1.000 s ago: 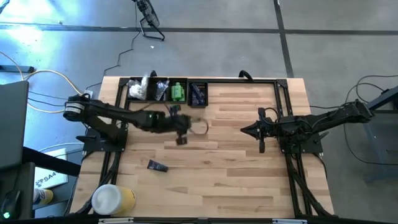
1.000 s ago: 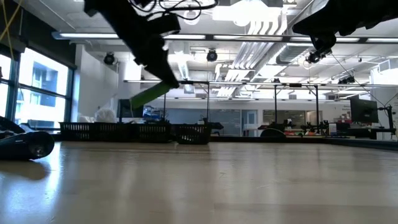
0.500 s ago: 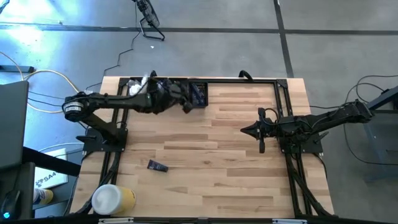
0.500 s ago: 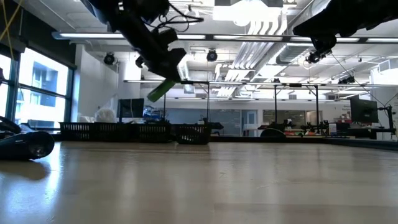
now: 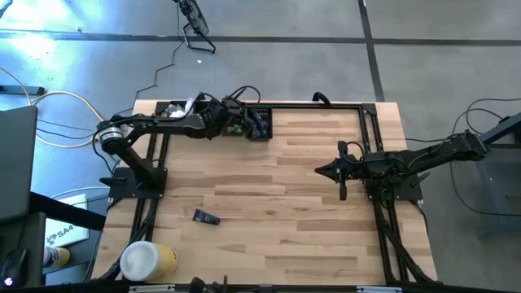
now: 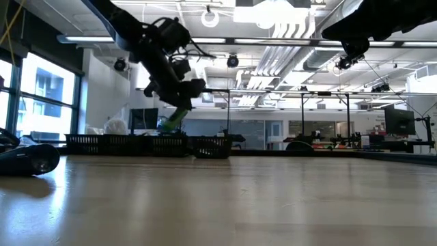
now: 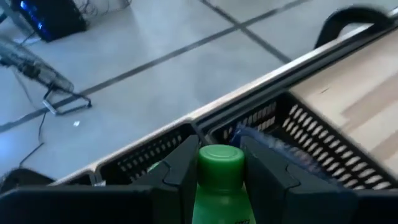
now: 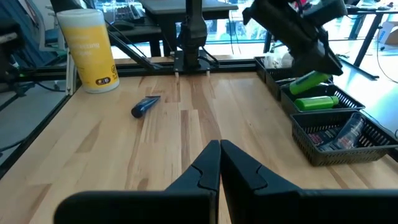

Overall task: Pick & Place Travel size toiletries
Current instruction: Put the shampoo into the middle right black bin

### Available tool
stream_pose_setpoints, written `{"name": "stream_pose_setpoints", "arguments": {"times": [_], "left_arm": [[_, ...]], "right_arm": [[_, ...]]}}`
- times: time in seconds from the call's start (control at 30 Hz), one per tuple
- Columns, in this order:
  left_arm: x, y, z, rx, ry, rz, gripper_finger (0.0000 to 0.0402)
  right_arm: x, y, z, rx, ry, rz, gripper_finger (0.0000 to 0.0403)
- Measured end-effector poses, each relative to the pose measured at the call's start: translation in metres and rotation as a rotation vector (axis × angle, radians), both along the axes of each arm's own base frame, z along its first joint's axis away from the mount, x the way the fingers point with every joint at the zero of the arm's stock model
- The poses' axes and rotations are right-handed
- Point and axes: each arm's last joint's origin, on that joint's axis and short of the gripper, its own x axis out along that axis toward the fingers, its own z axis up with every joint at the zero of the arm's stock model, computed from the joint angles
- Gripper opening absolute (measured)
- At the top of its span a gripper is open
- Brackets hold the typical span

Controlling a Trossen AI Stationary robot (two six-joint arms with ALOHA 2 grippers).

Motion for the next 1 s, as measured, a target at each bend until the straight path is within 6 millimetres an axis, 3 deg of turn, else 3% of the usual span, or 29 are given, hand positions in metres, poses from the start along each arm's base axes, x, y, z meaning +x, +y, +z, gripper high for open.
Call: {"name": "stream_pose_setpoints", "arguments": {"times": [0.23,0.6,1.0], "left_arm": [[0.001,0.010,-0.018,-0.016,0.052,0.049,0.0104],[0.002,0.010,-0.019,0.004,0.062,0.077,0.0107],[0.001,0.009,-0.016,-0.001,0.052,0.059,0.0178]], "right_arm": [[0.000,0.000,0.000,0.000,0.000,0.000,0.0005],[0.000,0.000,0.000,-0.026,0.002,0.003,0.0005],[0.000,0.000,0.000,-0.023,0.002,0.005,0.0005]]}}
